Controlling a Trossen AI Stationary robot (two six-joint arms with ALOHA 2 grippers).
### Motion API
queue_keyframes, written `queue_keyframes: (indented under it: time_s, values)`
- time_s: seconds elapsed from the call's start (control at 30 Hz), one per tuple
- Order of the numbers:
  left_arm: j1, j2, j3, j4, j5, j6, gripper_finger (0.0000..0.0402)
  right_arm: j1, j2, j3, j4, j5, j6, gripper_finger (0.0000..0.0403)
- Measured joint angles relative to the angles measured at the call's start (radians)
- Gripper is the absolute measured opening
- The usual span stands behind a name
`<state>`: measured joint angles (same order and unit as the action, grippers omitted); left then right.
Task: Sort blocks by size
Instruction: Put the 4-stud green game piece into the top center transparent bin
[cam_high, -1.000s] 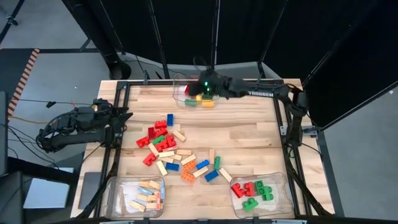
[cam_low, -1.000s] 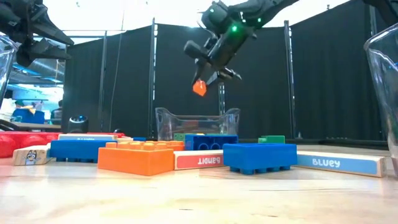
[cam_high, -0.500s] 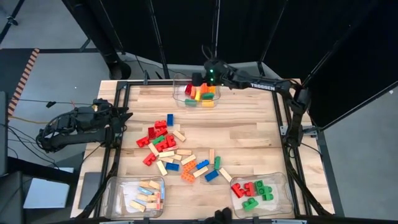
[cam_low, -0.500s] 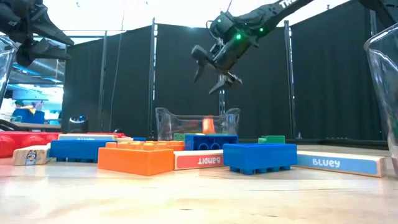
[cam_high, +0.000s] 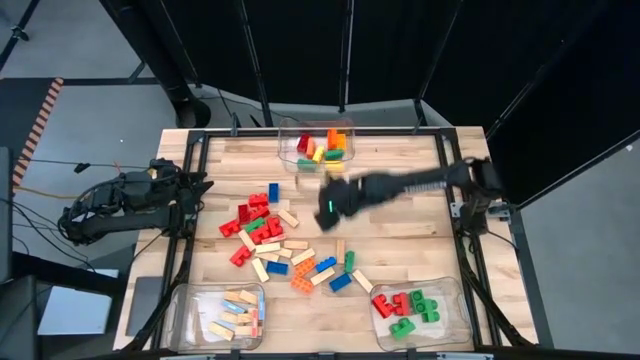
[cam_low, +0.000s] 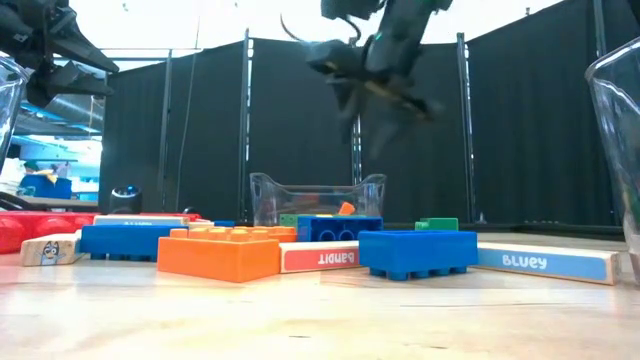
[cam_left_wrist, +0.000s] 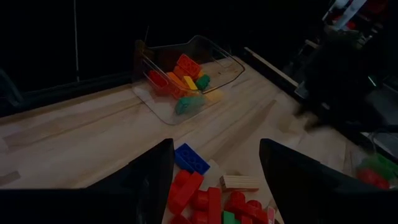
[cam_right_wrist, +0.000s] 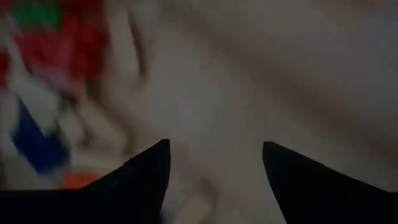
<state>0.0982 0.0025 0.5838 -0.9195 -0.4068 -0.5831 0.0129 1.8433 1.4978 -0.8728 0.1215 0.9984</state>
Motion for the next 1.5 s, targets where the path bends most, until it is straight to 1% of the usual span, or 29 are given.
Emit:
queue_keyframes:
  time_s: [0.07, 0.13, 0.23, 0.33, 0.47, 0.63, 0.7, 1.13, 1.2, 1.27, 1.4, 1.43, 1.5]
  values:
    - [0.000, 0.000, 0.000, 0.000, 0.000, 0.000, 0.0245, 0.095, 0.002, -0.016, -0.034, 0.042, 0.150, 0.0267]
    - [0.000, 0.000, 0.000, 0.000, 0.000, 0.000, 0.0245, 0.174, 0.000, -0.037, -0.032, 0.103, 0.324, 0.0269]
    - [0.000, 0.000, 0.000, 0.000, 0.000, 0.000, 0.0245, 0.266, 0.001, -0.080, -0.036, 0.188, 0.554, 0.0268]
    - [0.000, 0.000, 0.000, 0.000, 0.000, 0.001, 0.0245, 0.327, 0.001, -0.124, -0.030, 0.216, 0.696, 0.0264]
    - [0.000, 0.000, 0.000, 0.000, 0.000, 0.001, 0.0245, 0.373, 0.003, -0.209, 0.044, 0.217, 0.809, 0.0258]
    - [0.000, 0.000, 0.000, 0.000, 0.000, 0.001, 0.0245, 0.383, 0.003, -0.293, 0.238, 0.206, 0.839, 0.0256]
    - [0.000, 0.000, 0.000, 0.000, 0.000, 0.000, 0.0245, 0.378, 0.003, -0.311, 0.290, 0.198, 0.839, 0.0256]
    - [0.000, 0.000, 0.000, 0.000, 0.000, 0.000, 0.0245, 0.370, 0.004, -0.356, 0.273, 0.126, 0.841, 0.0230]
    - [0.000, 0.000, 0.000, 0.000, 0.000, 0.000, 0.0245, 0.359, 0.004, -0.367, 0.274, 0.084, 0.831, 0.0214]
    - [0.000, 0.000, 0.000, 0.000, 0.000, 0.000, 0.0245, 0.348, 0.004, -0.377, 0.282, 0.062, 0.803, 0.0184]
    - [0.000, 0.000, 0.000, 0.000, 0.000, 0.000, 0.0245, 0.325, 0.003, -0.382, 0.323, 0.074, 0.728, 0.0117]
    - [0.000, 0.000, 0.000, 0.000, 0.000, 0.000, 0.0245, 0.316, 0.003, -0.381, 0.327, 0.073, 0.708, 0.0106]
    - [0.000, 0.000, 0.000, 0.000, 0.000, 0.000, 0.0245, 0.293, 0.003, -0.381, 0.326, 0.075, 0.677, 0.0104]
